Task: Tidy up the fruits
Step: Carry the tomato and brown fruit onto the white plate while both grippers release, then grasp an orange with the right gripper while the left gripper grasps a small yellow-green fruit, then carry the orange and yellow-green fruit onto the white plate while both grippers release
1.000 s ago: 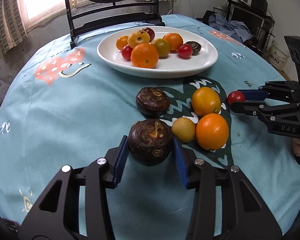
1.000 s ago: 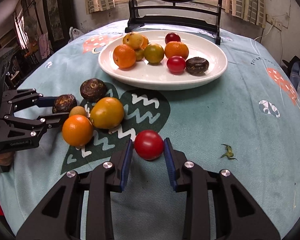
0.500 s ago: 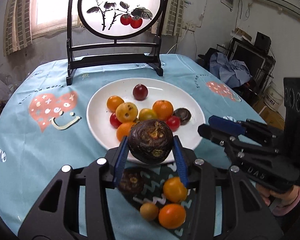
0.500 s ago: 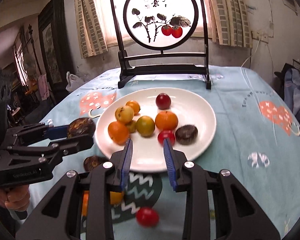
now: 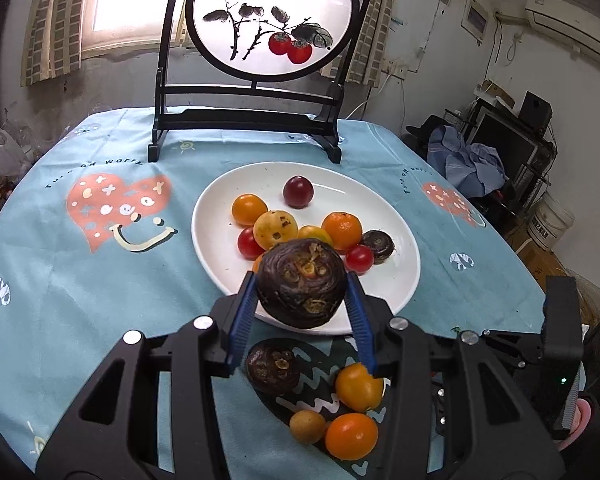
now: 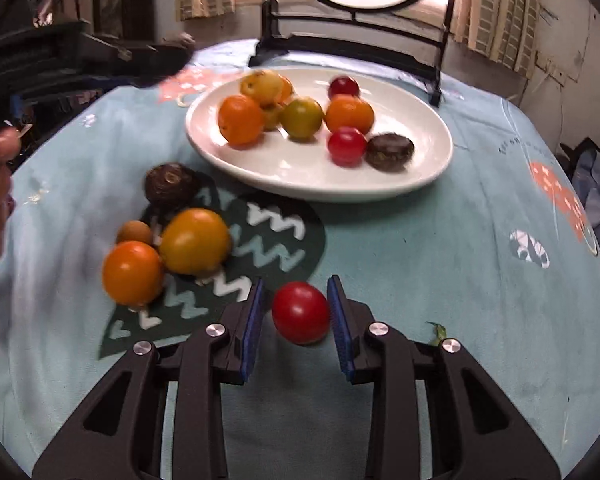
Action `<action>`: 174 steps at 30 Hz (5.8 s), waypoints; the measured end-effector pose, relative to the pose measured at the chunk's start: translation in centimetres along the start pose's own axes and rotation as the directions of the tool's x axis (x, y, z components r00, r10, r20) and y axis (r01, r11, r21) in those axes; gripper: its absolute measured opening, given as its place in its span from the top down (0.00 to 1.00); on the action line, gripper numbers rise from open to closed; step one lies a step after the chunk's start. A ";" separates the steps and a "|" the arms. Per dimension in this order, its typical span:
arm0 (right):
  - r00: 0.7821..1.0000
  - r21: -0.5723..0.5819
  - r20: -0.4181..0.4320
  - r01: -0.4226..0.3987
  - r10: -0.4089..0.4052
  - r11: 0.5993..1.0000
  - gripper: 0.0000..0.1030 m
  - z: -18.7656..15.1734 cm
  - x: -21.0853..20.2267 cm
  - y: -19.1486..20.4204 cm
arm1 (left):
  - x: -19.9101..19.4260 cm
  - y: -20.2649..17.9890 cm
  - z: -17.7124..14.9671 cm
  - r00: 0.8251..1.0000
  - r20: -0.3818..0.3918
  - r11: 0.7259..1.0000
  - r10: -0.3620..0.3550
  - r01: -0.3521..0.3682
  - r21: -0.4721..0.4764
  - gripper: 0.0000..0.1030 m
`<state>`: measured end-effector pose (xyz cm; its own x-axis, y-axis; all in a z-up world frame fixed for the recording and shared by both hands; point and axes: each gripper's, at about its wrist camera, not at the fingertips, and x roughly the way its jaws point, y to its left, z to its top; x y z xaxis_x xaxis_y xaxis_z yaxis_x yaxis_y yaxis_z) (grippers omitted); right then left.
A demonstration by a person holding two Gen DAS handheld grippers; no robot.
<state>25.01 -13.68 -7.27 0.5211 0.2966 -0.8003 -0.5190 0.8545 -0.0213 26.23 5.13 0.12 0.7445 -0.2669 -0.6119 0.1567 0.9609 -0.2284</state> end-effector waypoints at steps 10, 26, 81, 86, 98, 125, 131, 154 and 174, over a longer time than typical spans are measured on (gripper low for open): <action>0.998 0.084 0.003 -0.061 0.061 0.995 0.76 0.4 -0.4 -1.6 | -0.5 0.0 -0.1 1.000 0.007 1.000 0.007 -0.007 -0.008 0.56; 0.982 0.247 0.187 -0.075 0.029 0.966 0.75 10.2 3.7 -6.4 | 5.8 -4.5 0.4 0.995 -0.073 0.991 0.074 -0.066 0.118 0.57; 0.960 0.164 0.021 -0.279 0.279 0.946 0.60 0.6 -0.4 6.2 | -4.1 4.6 -3.4 0.966 0.009 0.946 0.258 -0.251 -0.206 0.02; 0.963 0.149 0.027 -0.270 0.269 0.951 0.61 0.5 -0.5 6.4 | -4.2 4.6 -3.3 0.966 0.011 0.945 0.259 -0.251 -0.208 0.02; 0.940 0.313 0.229 -0.318 0.254 0.895 0.61 0.9 -4.8 0.6 | -3.7 2.9 -4.8 0.977 -0.038 0.974 0.212 -0.214 -0.076 0.06; 0.947 0.346 0.242 -0.287 0.211 0.893 0.62 0.9 -5.5 -0.6 | 2.1 -3.1 -9.3 0.963 -0.226 0.969 0.149 -0.097 0.229 0.68; 0.954 0.335 0.226 -0.267 0.197 0.904 0.62 0.8 -5.2 -0.3 | 2.2 -3.2 -9.2 0.964 -0.219 0.969 0.151 -0.100 0.228 0.74; 0.955 0.291 0.263 -0.217 0.140 0.932 0.62 1.7 -5.8 -0.7 | -2.6 -2.6 -5.8 0.994 -0.108 0.997 -0.031 0.038 0.064 0.75; 0.978 0.312 0.209 -0.086 0.021 0.946 0.62 10.4 2.4 -6.2 | 9.2 -0.8 7.2 0.990 -0.101 0.994 0.098 -0.093 0.055 0.75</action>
<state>36.54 -13.82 -2.78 0.6402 0.3966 -0.6579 -0.3251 0.9158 0.2357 37.63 2.45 0.10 0.6869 -0.1775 -0.7048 0.1223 0.9841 -0.1286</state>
